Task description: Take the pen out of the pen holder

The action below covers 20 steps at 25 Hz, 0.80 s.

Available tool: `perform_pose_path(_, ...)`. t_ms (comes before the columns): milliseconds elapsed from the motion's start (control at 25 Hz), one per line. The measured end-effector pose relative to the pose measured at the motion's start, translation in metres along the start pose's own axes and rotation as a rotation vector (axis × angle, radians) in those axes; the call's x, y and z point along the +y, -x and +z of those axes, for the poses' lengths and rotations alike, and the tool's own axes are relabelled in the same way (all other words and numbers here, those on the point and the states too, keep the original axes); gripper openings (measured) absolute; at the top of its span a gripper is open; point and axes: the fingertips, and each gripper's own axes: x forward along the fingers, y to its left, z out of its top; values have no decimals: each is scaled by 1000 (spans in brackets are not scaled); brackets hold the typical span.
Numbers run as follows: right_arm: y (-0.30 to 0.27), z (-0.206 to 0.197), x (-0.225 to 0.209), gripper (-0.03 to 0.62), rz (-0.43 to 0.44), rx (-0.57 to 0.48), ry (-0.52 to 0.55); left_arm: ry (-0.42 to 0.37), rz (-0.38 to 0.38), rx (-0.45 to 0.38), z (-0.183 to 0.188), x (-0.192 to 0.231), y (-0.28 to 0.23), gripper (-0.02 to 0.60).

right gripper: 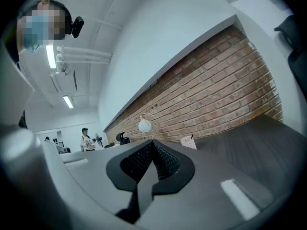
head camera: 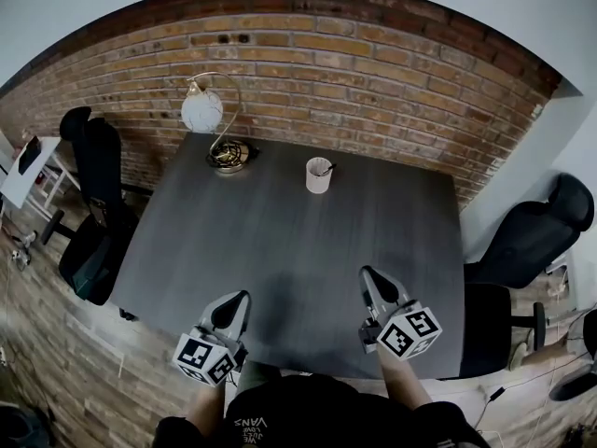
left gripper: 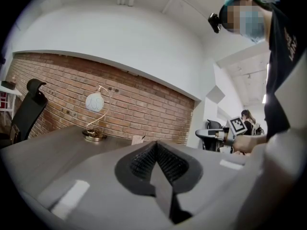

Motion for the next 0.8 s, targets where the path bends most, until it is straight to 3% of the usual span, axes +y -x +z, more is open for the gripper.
perform_pose_path(200,-20,-2,-3,2,-8,-3,4,13,-23,11,2,15,-13,37)
perform_pose_path(600,-71,8,-17,2,-110,-34,35,19,-142,40,19,52,-45,37)
perform_pose_path(800,-108,15,-23,3,-138,-41,57,33,-158,60,24,76,-51,37)
